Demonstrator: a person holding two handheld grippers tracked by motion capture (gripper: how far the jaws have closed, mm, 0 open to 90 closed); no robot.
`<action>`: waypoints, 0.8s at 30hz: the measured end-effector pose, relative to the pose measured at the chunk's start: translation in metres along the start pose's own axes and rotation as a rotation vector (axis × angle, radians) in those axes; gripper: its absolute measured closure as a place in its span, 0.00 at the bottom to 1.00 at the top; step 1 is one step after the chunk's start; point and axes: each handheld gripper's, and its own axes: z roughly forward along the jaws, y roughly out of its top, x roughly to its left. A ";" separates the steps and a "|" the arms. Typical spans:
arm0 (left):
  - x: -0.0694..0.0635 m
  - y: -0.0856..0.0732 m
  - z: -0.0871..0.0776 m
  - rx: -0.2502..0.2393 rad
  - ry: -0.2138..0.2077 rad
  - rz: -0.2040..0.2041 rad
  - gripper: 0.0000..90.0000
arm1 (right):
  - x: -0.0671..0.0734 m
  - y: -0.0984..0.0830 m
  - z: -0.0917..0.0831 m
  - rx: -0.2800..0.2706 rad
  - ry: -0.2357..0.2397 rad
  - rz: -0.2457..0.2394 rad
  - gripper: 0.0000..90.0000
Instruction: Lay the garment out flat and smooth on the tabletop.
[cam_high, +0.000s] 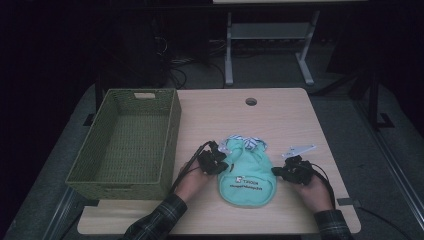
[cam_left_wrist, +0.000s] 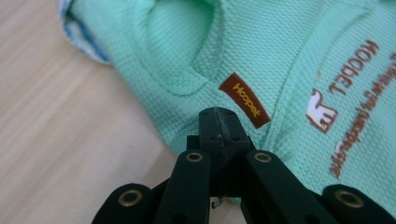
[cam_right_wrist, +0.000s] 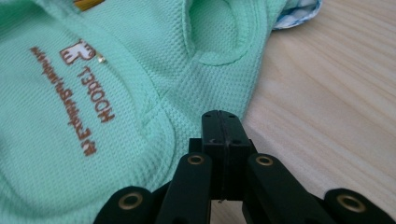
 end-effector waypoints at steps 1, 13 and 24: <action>-0.002 0.000 0.000 0.002 -0.003 0.003 0.99 | 0.001 0.000 -0.001 0.007 0.004 -0.001 1.00; 0.020 0.018 -0.015 -0.077 0.042 -0.053 0.95 | -0.008 0.036 -0.004 -0.082 0.006 -0.042 0.95; 0.050 0.026 0.000 -0.065 0.036 -0.139 0.76 | -0.042 0.066 0.027 -0.090 0.034 0.038 0.84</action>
